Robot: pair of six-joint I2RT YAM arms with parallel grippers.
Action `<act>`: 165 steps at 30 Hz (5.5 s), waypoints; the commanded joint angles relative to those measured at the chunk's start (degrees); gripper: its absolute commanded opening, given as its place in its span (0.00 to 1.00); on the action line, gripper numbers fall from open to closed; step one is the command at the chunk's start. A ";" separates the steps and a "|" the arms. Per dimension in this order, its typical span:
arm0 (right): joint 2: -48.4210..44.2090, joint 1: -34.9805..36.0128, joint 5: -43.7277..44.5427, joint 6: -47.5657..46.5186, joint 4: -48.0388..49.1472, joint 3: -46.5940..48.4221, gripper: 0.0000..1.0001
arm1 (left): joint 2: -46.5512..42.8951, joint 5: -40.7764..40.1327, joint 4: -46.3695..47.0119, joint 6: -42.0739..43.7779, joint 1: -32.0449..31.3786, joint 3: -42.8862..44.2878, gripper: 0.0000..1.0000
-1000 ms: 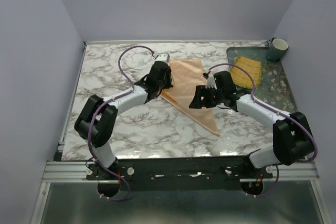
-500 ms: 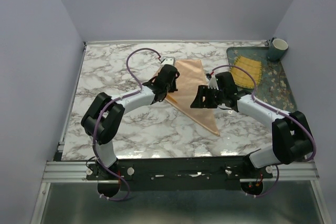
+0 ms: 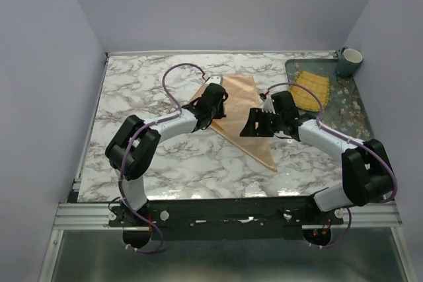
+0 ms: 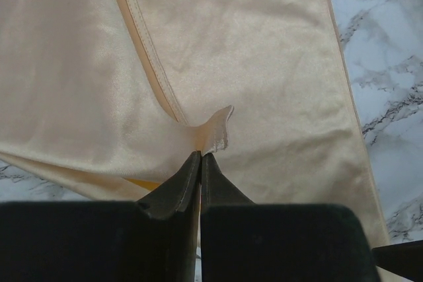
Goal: Fold the napkin, place the utensils inside, and roll it up
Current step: Fold the napkin
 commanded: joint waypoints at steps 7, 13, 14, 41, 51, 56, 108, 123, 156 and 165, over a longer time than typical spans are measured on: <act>1.37 -0.85 0.25 0.01 1.29 -0.53 0.72 | -0.16 8.38 6.06 -0.98 -0.64 -4.17 0.29; 1.82 -1.82 -1.05 0.53 1.81 -0.09 0.74 | -8.48 20.09 7.40 -1.50 0.06 -8.92 0.52; 2.08 -1.91 -1.76 0.71 2.17 0.35 0.75 | -10.25 20.79 6.79 -1.76 0.76 -9.28 0.54; 24.31 1.87 -2.65 9.77 12.37 15.02 0.70 | -13.52 33.45 -0.43 -13.99 18.96 -10.25 0.39; 27.57 1.87 -3.17 8.44 12.36 17.40 0.69 | -13.79 34.77 0.72 -14.78 19.75 -10.69 0.38; 29.06 1.87 -4.31 8.79 12.63 18.10 0.68 | -14.66 34.68 0.28 -14.51 20.37 -10.51 0.38; 25.90 2.48 -10.47 8.71 16.23 11.07 0.02 | 6.34 31.96 -1.57 -13.28 26.43 3.11 0.22; 24.75 2.49 -9.58 3.26 9.47 12.74 0.27 | 10.12 27.83 -7.45 -6.27 26.79 7.67 0.20; -45.91 -15.00 37.17 1.50 -38.96 8.34 0.87 | 3.26 8.86 -0.60 36.10 -35.53 3.72 0.20; -47.84 -15.00 35.15 0.80 -38.88 5.71 0.87 | 8.27 0.85 3.17 42.26 -38.25 4.08 0.32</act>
